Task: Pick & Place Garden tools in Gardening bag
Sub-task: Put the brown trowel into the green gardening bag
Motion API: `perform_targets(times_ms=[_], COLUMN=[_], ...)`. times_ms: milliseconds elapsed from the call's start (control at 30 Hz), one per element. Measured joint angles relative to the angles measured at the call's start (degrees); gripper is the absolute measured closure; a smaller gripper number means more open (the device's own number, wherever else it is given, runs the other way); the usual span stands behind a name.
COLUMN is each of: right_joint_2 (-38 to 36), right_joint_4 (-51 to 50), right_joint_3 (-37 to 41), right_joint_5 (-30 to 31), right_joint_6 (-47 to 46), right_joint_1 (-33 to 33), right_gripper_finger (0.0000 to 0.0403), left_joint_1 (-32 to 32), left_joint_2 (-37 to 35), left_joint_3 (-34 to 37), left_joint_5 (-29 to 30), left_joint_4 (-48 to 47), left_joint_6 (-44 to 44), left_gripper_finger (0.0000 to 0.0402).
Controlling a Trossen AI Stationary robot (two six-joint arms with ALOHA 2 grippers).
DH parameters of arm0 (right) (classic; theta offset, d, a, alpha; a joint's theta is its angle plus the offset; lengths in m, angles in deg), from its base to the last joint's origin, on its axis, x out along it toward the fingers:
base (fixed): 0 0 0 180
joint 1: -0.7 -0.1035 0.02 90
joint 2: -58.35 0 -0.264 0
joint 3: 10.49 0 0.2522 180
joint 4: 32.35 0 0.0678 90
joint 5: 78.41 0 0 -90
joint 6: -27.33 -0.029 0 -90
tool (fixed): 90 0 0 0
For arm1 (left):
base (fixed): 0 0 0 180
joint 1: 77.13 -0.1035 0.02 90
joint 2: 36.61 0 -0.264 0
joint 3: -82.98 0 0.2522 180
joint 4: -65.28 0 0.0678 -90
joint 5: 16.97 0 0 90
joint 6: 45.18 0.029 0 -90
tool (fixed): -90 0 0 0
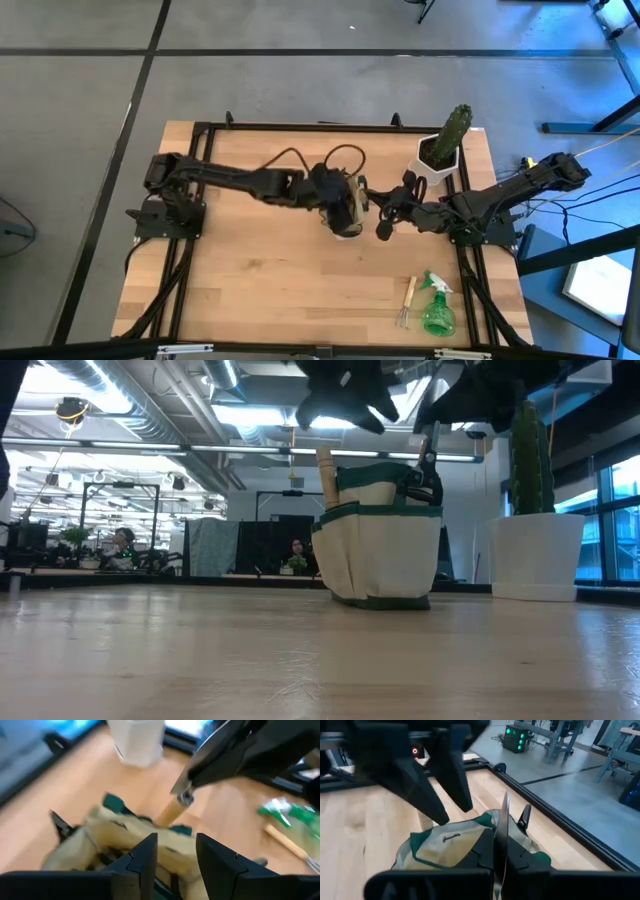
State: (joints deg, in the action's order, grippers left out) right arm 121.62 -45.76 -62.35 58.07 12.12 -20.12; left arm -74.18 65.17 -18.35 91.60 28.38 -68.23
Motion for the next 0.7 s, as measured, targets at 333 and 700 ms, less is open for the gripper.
perform_targets(times_ms=[333, 700], right_joint_2=[-2.75, -3.41], right_joint_4=[-1.44, -1.75], right_joint_3=[-0.04, -0.02], right_joint_5=[6.31, 6.51], right_joint_6=[-0.88, -0.79], right_joint_1=[-1.93, -3.21], right_gripper_finger=[0.0403, 0.0403], left_joint_1=[-6.40, -5.72], left_joint_2=[0.84, 4.88], left_joint_3=[0.01, -1.21], left_joint_5=[-7.49, -10.38], left_joint_4=[-0.58, -0.75], left_joint_6=[-15.80, -18.48], left_gripper_finger=[0.0272, 0.0272])
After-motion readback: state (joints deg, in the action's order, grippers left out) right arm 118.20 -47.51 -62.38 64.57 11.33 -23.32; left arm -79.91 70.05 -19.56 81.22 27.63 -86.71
